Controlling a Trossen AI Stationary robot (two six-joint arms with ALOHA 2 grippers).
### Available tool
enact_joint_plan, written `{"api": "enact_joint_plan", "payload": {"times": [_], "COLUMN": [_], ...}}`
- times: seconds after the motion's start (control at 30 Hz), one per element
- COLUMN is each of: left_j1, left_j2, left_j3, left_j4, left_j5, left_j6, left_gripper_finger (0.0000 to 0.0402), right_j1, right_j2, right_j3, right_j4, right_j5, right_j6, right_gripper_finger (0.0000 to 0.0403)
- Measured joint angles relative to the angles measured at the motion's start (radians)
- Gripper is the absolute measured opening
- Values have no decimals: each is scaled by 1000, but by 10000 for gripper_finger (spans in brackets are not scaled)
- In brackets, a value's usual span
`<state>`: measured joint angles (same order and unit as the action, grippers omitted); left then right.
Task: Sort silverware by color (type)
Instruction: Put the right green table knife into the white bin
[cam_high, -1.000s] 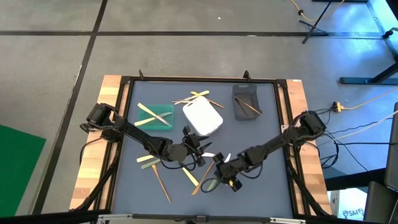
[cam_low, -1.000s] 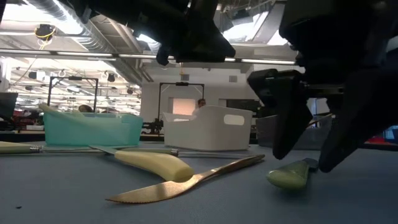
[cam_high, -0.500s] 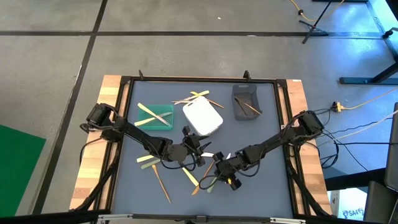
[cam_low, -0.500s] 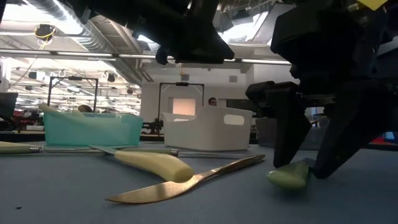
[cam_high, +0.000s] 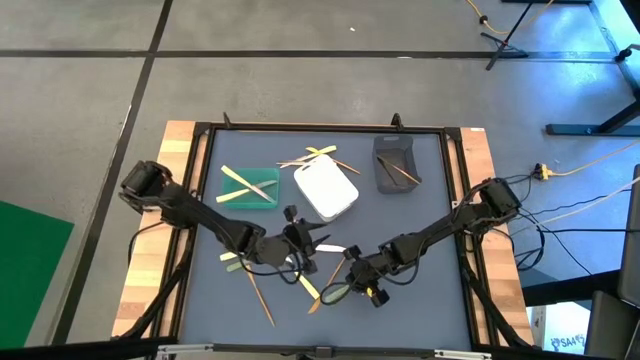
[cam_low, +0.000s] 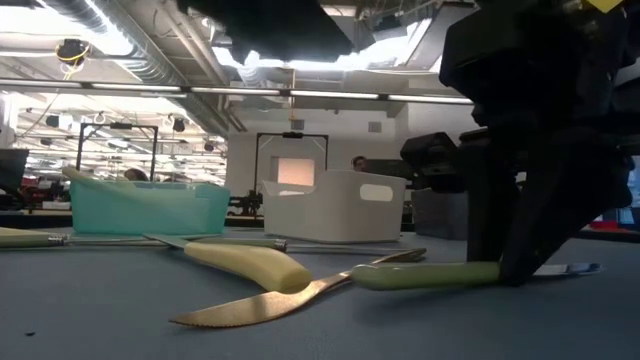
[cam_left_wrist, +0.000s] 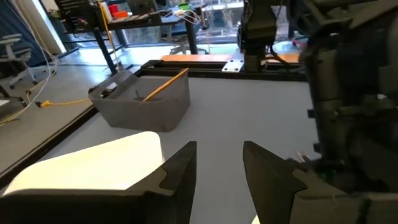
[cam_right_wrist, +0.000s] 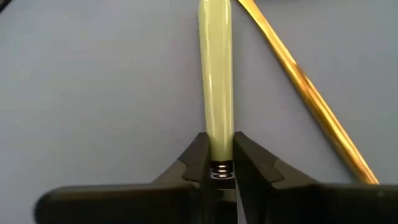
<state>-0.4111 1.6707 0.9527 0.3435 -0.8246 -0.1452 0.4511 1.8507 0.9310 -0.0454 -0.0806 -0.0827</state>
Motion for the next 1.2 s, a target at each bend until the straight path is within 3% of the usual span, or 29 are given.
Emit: {"api": "enact_joint_plan", "payload": {"times": [0.17,0.43,1.2], "left_j1": [-18,-14,-17], "left_j2": [-44,-41,-40], "left_j3": [0,0,0], "left_j4": [-120,-238,-370], "left_j5": [62,303,379], "left_j6": [-6,-112,-123], "left_gripper_finger": [125,125,125], "right_j1": [0,1,-17], "right_j2": [0,1,2], "right_j3": [0,-1,-2], "right_j4": [-2,-7,-2], "right_j5": [7,29,91], "right_j6": [8,106,190], "right_gripper_finger": [25,20,19]}}
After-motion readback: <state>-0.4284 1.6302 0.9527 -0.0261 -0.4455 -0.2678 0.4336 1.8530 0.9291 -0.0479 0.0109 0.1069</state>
